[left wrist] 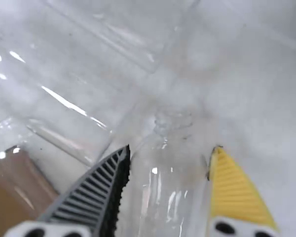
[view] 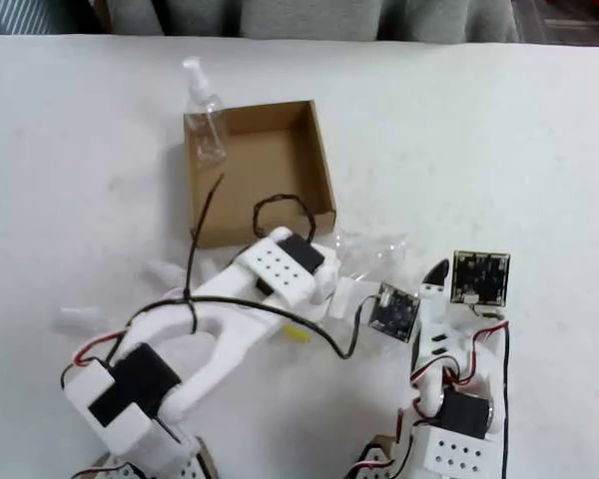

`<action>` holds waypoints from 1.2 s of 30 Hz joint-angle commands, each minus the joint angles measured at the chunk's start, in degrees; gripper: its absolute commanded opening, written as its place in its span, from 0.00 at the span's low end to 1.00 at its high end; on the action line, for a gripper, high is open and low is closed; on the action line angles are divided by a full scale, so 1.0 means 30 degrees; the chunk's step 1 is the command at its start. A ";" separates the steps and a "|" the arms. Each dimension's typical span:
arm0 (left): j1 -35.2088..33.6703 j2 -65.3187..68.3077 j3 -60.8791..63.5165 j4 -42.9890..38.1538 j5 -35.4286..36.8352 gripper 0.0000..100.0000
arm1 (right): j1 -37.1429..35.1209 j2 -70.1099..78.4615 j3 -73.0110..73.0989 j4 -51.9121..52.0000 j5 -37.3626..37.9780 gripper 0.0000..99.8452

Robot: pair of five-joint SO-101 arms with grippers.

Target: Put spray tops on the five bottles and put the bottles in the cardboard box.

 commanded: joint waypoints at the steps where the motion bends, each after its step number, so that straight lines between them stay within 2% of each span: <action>1: -0.0571 -0.0073 -0.0557 -0.0322 -0.0176 0.25 | -0.0103 -0.0161 0.0176 0.0103 0.0205 0.02; 8: -0.0835 -0.1275 -0.1026 0.0645 -0.0176 0.26 | -0.0103 -0.0161 0.0176 0.0103 0.0205 0.02; 13: -0.1275 -0.2505 -0.1289 0.1905 -0.0176 0.31 | -0.0103 -0.0161 0.0176 0.0103 0.0205 0.02; 28: -0.1451 -0.0015 -0.1319 -0.0088 0.0059 0.31 | -0.0103 -0.0161 0.0176 0.0103 0.0205 0.02; 36: -0.1363 0.0366 -0.1319 -0.0205 0.0117 0.31 | -0.0103 -0.0161 0.0176 0.0103 0.0205 0.02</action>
